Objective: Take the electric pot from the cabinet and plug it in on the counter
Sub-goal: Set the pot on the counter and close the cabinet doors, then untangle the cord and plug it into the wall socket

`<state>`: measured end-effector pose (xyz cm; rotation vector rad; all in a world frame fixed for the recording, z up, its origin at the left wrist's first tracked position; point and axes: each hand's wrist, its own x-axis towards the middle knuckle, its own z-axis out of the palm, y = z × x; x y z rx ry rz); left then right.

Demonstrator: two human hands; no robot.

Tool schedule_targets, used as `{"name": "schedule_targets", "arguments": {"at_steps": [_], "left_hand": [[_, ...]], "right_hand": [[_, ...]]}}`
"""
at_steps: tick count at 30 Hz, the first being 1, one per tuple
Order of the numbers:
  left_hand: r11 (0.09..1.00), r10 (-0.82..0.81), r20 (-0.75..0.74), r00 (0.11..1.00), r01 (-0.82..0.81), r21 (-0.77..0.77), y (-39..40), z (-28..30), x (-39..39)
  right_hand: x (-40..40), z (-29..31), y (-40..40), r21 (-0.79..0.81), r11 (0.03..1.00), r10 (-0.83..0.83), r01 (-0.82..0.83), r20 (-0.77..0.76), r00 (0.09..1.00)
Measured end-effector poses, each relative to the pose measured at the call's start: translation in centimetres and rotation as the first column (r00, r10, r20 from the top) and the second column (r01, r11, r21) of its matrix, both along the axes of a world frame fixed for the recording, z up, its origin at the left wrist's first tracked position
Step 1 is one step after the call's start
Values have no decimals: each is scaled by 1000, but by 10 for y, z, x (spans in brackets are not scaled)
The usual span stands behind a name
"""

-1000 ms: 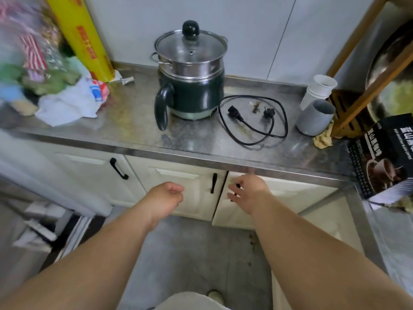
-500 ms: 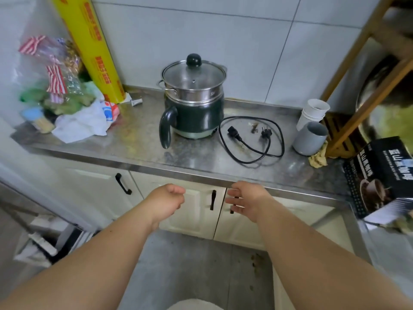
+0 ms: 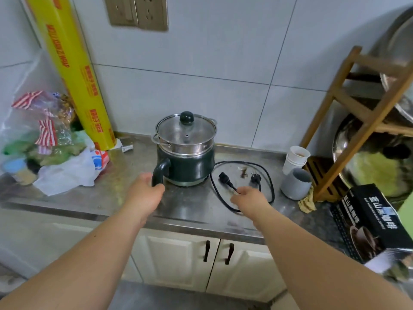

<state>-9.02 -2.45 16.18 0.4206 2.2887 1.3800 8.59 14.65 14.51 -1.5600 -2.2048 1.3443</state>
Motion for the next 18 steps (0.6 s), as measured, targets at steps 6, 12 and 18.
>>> {"name": "schedule_targets", "arguments": {"at_steps": [6,12,18], "left_hand": [[988,-98,-2,995,97,-121,32,-15,-58],[880,-393,-45,918,362,-307,50,-24,-101],[794,-536,-33,843,491,-358,63,-22,-98]], "right_hand": [[-35,-26,22,294,910,81,-292,565,821],[-59,-49,28,195,933,76,-304,717,693],[-62,-52,29,320,865,33,-385,731,682]]}}
